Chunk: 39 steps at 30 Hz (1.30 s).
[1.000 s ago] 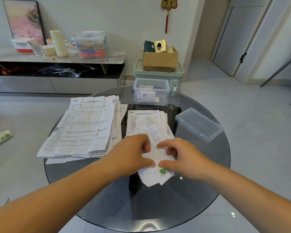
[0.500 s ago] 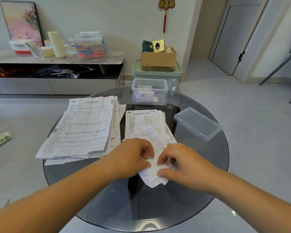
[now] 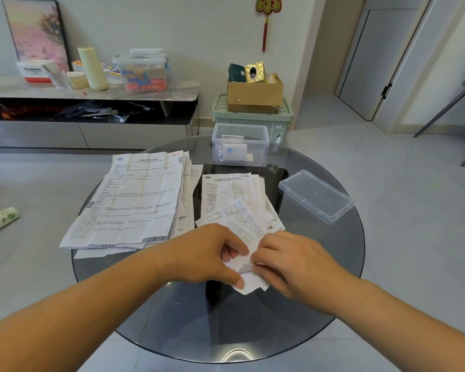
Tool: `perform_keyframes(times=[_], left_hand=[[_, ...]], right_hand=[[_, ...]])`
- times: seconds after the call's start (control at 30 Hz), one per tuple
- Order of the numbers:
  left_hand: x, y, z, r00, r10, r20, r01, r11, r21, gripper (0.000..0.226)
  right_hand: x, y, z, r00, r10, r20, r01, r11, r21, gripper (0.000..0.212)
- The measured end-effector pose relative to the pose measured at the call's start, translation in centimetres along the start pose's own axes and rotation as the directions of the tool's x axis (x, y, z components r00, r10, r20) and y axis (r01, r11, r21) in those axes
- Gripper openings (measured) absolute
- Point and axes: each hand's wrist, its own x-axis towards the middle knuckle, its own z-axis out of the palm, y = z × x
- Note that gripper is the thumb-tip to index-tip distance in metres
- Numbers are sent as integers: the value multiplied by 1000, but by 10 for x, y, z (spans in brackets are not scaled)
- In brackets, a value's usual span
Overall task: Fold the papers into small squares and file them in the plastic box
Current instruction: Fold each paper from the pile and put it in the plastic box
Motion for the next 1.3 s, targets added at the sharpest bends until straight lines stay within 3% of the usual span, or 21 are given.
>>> perform_keyframes(times=[0.1, 0.27, 0.4, 0.57, 0.7, 0.8, 0.97, 1.13, 1.3], left_hand=[[-2, 1, 2, 999, 12, -32, -12, 1000, 21, 51], [-6, 0, 7, 990, 120, -79, -114, 990, 78, 31], [-6, -1, 13, 987, 109, -120, -90, 984, 151, 23], [-3, 4, 16, 983, 96, -155, -64, 978, 198, 23], [3, 11, 19, 985, 22, -174, 16, 975, 219, 29], [10, 14, 22, 979, -53, -196, 97, 971, 219, 37], [17, 15, 22, 972, -142, -188, 168, 977, 130, 33], [21, 15, 13, 968, -229, -102, 232, 972, 25, 41], [23, 20, 10, 967, -238, -91, 241, 970, 25, 45]], right_hand=[[-2, -3, 2, 999, -30, -18, 30, 999, -25, 24], [-9, -1, 0, 980, 197, -7, -192, 961, 198, 12], [-16, 2, 0, 962, 269, 54, -271, 903, 334, 11], [-12, -3, -2, 927, 360, 107, -373, 847, 378, 14], [-7, -2, -4, 865, 484, 131, -491, 765, 417, 8], [-4, 0, -3, 821, 542, 179, -561, 706, 432, 17], [4, 0, -10, 775, 565, 282, -631, 676, 380, 36], [13, 9, -16, 752, 528, 394, -655, 661, 365, 32], [15, 10, -18, 776, 508, 374, -625, 699, 349, 23]])
